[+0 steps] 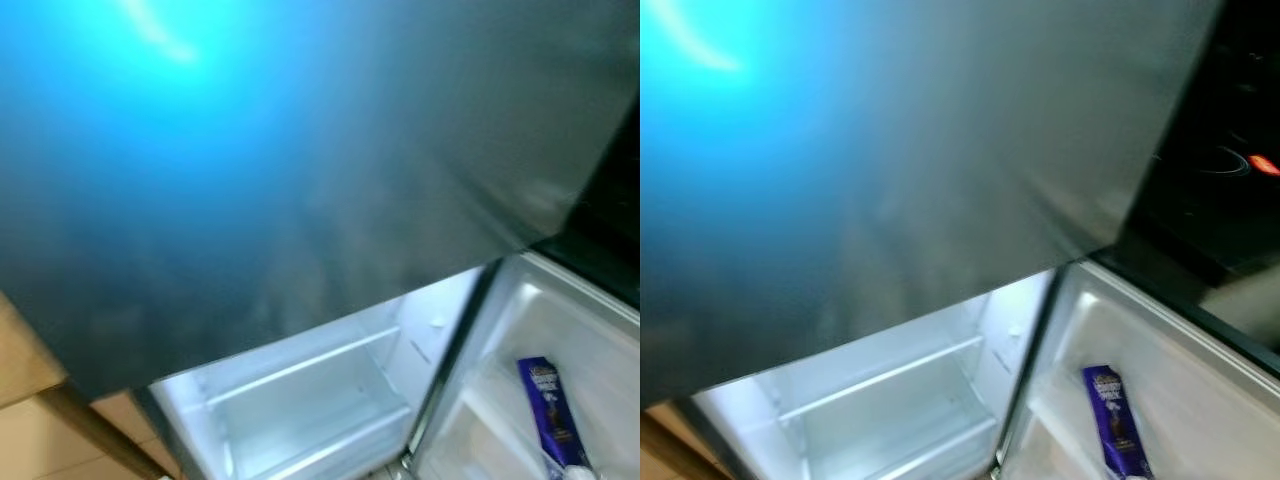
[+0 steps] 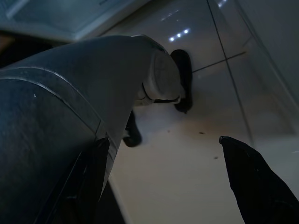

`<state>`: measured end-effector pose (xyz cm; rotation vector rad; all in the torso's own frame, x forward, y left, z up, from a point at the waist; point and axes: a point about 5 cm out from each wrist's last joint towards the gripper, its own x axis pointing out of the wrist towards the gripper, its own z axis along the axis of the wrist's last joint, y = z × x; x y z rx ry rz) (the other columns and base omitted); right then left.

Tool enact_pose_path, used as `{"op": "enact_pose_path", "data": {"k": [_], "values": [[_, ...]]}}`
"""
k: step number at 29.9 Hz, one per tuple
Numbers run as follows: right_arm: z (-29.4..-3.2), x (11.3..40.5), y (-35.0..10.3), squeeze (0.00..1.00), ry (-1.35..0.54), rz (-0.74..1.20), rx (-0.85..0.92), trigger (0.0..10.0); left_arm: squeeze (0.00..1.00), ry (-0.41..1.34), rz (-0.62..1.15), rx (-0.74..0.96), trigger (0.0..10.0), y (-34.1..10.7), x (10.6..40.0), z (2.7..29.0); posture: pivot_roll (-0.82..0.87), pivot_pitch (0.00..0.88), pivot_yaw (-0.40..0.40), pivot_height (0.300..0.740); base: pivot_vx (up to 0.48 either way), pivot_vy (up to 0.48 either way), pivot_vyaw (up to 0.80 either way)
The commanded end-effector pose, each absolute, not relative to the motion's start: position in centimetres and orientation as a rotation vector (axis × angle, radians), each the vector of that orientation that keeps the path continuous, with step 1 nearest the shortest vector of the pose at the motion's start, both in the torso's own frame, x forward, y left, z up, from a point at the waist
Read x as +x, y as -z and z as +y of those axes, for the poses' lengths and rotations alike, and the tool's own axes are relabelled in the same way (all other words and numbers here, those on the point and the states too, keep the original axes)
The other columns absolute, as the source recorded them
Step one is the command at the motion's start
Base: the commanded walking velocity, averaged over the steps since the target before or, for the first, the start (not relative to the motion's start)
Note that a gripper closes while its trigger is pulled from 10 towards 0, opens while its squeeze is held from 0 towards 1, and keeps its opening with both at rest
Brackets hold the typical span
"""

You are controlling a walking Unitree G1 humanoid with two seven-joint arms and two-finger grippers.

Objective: Restocking fridge

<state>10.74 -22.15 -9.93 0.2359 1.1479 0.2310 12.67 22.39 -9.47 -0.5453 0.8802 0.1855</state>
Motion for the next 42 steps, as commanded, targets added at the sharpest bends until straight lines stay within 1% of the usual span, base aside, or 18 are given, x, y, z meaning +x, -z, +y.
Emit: {"op": "enact_pose_path", "data": {"k": [1, 8, 13, 17, 23, 35, 42], "values": [[-21.9, 10.2, 10.1, 0.0, -0.255, 1.171, 0.247, 10.0, 0.0, -0.181, 0.897, -0.551, 10.0, 9.7, 12.4, 22.1, -0.12, 0.028, 0.03, 0.74, 0.0, 0.0, -0.76], [-21.6, 9.8, 10.2, 0.0, -0.287, 1.183, 0.266, 10.0, 0.0, -0.165, 0.894, -0.554, 10.0, 9.6, 12.3, 22.0, -0.12, 0.034, 0.028, 0.74, 0.0, 0.0, -0.76], [-21.1, 9.6, 10.2, 0.0, -0.313, 1.184, 0.337, 10.0, 0.0, -0.136, 0.907, -0.563, 10.0, 9.7, 12.2, 21.6, -0.12, 0.034, 0.028, 0.74, 0.0, 0.0, -0.75], [-20.7, 9.5, 10.2, 0.0, -0.362, 1.188, 0.323, 10.0, 0.0, -0.056, 0.936, -0.559, 10.0, 9.9, 12.0, 20.6, -0.13, 0.035, 0.027, 0.74, 0.0, 0.0, -0.7], [-20.8, 9.5, 10.2, 0.0, -0.351, 1.185, 0.324, 10.0, 0.0, 0.046, 0.985, -0.523, 10.0, 10.2, 11.5, 19.6, -0.13, 0.035, 0.027, 0.74, 0.0, 0.0, -0.76], [-20.7, 9.5, 10.2, 0.0, -0.363, 1.184, 0.321, 10.0, 0.0, 0.036, 1.001, -0.476, 10.0, 10.3, 11.3, 19.8, -0.13, 0.035, 0.027, 0.74, 0.0, 0.0, -0.76], [-20.3, 9.9, 10.0, 0.0, -0.396, 1.157, 0.362, 10.0, 0.0, 0.039, 1.007, -0.462, 10.0, 10.3, 11.2, 19.8, -0.12, 0.035, 0.026, 0.74, 0.0, 0.0, -0.65]]}}
